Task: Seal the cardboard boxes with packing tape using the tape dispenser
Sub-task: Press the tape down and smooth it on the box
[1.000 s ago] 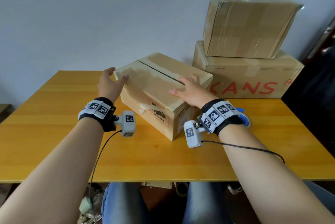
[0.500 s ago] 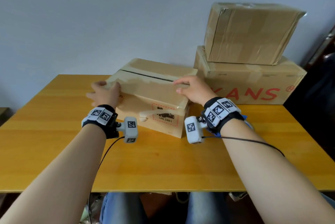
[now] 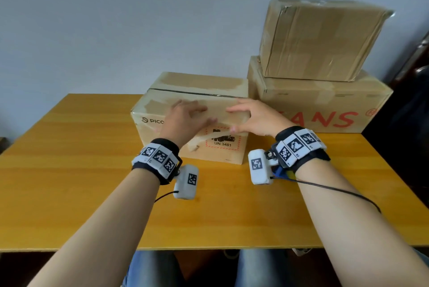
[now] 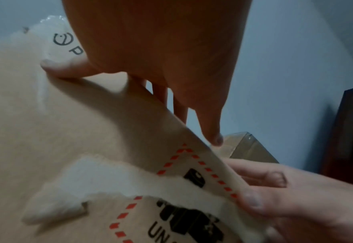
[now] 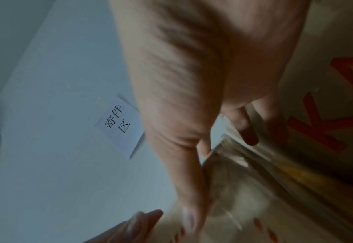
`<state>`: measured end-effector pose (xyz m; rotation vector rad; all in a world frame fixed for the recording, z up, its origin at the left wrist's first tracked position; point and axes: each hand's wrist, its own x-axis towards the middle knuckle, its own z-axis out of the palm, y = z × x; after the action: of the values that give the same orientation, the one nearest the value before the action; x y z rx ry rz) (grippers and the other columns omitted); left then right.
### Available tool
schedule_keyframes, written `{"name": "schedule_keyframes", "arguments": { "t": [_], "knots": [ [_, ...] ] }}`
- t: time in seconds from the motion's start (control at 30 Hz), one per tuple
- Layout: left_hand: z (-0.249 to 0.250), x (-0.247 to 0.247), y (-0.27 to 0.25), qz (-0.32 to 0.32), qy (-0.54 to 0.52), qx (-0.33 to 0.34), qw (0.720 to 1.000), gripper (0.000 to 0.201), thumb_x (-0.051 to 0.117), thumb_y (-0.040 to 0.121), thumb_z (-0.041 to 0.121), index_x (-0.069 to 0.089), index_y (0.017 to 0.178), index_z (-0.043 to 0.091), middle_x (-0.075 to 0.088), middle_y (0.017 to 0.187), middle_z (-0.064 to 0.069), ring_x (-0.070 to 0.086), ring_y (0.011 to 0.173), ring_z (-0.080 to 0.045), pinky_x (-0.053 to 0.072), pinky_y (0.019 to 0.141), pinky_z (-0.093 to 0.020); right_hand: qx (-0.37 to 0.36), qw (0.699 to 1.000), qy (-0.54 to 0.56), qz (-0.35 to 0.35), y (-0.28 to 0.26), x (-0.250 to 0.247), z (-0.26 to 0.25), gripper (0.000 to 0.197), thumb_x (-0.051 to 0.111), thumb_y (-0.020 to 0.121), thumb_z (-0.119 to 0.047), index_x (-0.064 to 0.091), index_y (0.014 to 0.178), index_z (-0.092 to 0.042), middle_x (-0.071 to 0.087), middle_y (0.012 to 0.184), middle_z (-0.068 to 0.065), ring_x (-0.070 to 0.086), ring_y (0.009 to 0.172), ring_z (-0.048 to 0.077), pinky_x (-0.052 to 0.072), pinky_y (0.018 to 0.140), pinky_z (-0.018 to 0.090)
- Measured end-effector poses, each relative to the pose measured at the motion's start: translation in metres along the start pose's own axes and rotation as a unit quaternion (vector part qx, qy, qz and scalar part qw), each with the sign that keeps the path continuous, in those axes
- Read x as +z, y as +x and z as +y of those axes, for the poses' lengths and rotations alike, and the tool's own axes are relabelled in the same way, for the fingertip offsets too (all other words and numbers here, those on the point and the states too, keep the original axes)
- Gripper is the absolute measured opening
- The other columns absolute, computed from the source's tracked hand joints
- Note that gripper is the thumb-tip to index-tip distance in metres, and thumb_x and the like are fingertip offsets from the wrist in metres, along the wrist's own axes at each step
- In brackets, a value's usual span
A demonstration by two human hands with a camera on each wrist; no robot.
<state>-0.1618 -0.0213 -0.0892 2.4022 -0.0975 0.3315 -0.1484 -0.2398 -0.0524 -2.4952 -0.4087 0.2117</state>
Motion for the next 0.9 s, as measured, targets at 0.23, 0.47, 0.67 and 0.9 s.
{"name": "schedule_keyframes", "arguments": {
  "t": [0.23,0.47,0.67,0.9],
  "knots": [
    [0.004,0.047,0.053,-0.052,0.073,-0.048,0.995,0.078,0.051,0.072,0.077,0.055,0.139,0.037,0.042,0.156,0.004,0.021,0.151,-0.015,0.016,0.120,-0.060,0.033,0.982,0.018,0.185,0.008,-0.007,0.033,0.024,0.065,0.095,-0.024,0.072,0.115,-0.033,0.063,0.133,-0.007,0.055,0.125,0.017,0.046,0.101,0.037],
    [0.017,0.066,0.070,0.001,0.054,-0.064,0.996,0.058,0.056,0.089,0.058,0.051,0.143,0.039,0.032,0.160,0.012,0.008,0.153,-0.017,0.013,0.115,-0.070,0.161,0.975,-0.131,-0.082,-0.017,-0.028,0.084,0.054,0.044,0.088,0.007,0.066,0.116,-0.033,0.051,0.134,-0.012,0.060,0.077,0.013,0.045,0.059,0.025],
    [0.026,0.081,0.068,0.051,0.065,-0.070,0.994,0.047,0.052,0.096,0.051,0.049,0.143,0.042,0.026,0.161,0.013,0.000,0.153,-0.011,-0.001,0.107,-0.082,0.194,0.959,-0.160,-0.131,-0.031,-0.012,0.126,0.051,0.049,0.085,0.010,0.068,0.116,-0.026,0.069,0.108,0.003,0.059,0.075,0.018,0.042,0.056,0.027],
    [0.025,0.079,0.067,0.036,0.052,-0.062,0.996,0.046,0.046,0.100,0.048,0.045,0.146,0.042,0.023,0.161,0.015,-0.006,0.153,-0.008,-0.006,0.104,-0.081,0.250,0.957,-0.131,-0.065,-0.041,-0.011,0.151,0.023,0.065,0.079,0.004,0.070,0.074,-0.018,0.068,0.073,0.009,0.061,0.067,0.028,0.046,0.059,0.032]
  ]
}}
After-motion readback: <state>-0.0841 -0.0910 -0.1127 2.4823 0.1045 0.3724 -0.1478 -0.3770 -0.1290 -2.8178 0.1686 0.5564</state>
